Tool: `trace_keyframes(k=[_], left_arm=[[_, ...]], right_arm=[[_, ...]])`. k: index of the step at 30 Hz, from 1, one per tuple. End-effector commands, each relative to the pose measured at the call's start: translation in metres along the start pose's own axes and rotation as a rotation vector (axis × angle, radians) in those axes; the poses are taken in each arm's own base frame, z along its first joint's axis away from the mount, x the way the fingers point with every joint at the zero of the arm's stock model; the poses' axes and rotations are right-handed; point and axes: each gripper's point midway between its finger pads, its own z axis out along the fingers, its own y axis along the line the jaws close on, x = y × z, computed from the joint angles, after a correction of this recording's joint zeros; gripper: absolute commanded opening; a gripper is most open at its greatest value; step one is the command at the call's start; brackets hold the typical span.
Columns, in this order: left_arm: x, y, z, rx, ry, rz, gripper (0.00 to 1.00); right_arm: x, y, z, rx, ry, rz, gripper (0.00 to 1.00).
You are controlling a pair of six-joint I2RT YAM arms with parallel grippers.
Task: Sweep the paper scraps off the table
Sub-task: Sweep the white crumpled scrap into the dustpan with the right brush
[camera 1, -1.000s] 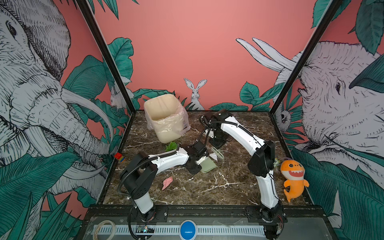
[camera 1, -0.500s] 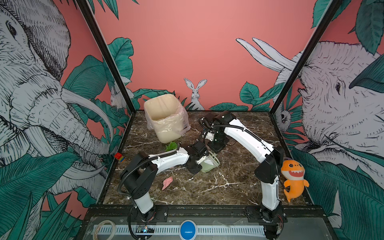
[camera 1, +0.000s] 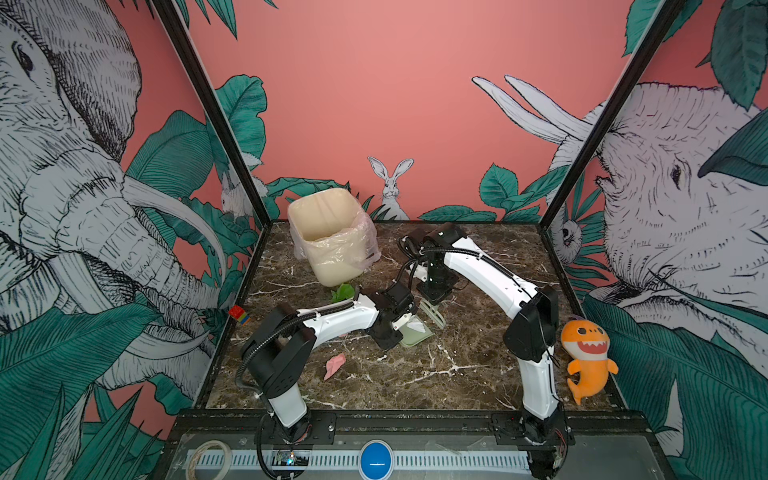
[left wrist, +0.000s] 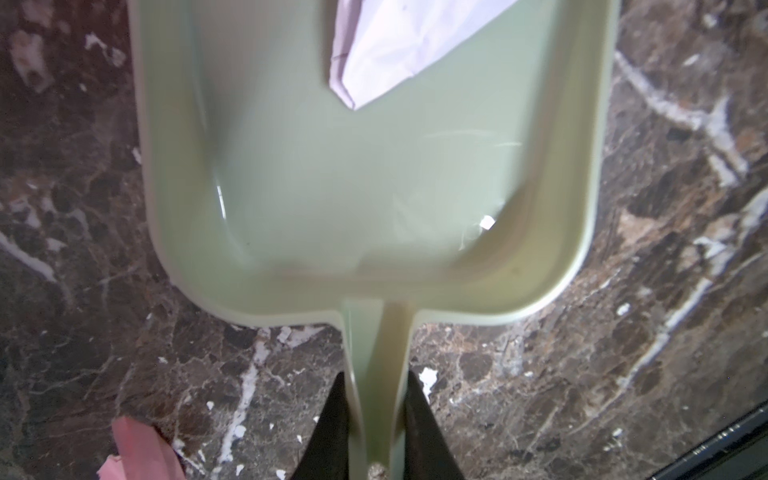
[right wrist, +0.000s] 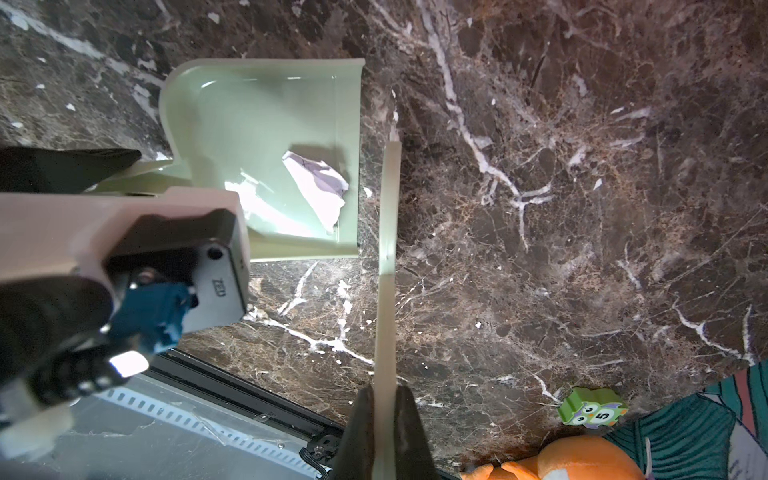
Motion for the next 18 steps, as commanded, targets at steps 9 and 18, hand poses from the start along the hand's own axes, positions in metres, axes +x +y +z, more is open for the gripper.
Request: trace_keyframes(k=[9,18], left_arm=[[-0.015,0.001,-0.011,-0.013,-0.054,0.008,0.12],[-0.016,0.002,-0.013,-0.019,-0.061,0.004,0.12]], right_arm=[[0.015,0.065,-0.008,-0.147,0.039,-0.138,0.0],[0.013,0.086,-0.022,-0.243,-0.015,-0.141,0.0]])
